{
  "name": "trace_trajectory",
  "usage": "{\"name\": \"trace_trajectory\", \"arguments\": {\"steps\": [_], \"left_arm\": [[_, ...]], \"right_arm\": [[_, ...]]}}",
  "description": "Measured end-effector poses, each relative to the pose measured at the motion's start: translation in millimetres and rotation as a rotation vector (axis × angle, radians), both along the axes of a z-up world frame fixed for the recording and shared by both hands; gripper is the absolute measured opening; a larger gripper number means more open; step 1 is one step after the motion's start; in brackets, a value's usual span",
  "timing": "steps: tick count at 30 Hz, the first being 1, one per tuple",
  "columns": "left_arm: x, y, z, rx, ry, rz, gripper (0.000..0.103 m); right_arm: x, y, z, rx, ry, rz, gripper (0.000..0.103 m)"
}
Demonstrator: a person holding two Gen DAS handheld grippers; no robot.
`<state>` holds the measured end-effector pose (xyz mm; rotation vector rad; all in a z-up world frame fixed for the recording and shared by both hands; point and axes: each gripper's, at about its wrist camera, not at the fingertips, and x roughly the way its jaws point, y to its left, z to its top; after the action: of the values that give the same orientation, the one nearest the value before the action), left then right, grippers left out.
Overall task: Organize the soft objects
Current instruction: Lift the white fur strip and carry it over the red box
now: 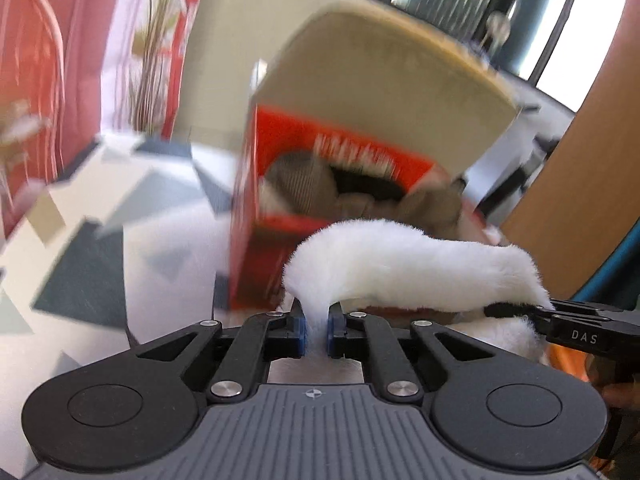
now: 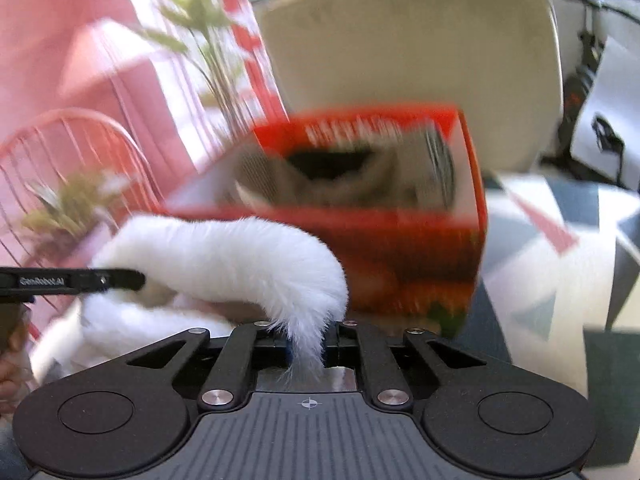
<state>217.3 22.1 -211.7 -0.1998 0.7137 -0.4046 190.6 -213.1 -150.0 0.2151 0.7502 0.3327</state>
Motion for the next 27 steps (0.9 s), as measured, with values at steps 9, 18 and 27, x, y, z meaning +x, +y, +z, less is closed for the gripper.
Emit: {"name": "trace_trajectory", "arguments": {"steps": [9,18,27], "left_arm": [[-35,9,82,-0.034,-0.256,0.031,0.010],[16,-21,120,-0.041,-0.376,0.013,0.010],[73,-69,119,0.001,-0.441,-0.019,0.010]], "right_arm": [[-15,4,97,0.001,-0.271,0.058,0.010],[26,-9,144,-0.078,-0.388,0.002,0.010],[76,-35,126,-0.148,-0.410,-0.115,0.010]]}}
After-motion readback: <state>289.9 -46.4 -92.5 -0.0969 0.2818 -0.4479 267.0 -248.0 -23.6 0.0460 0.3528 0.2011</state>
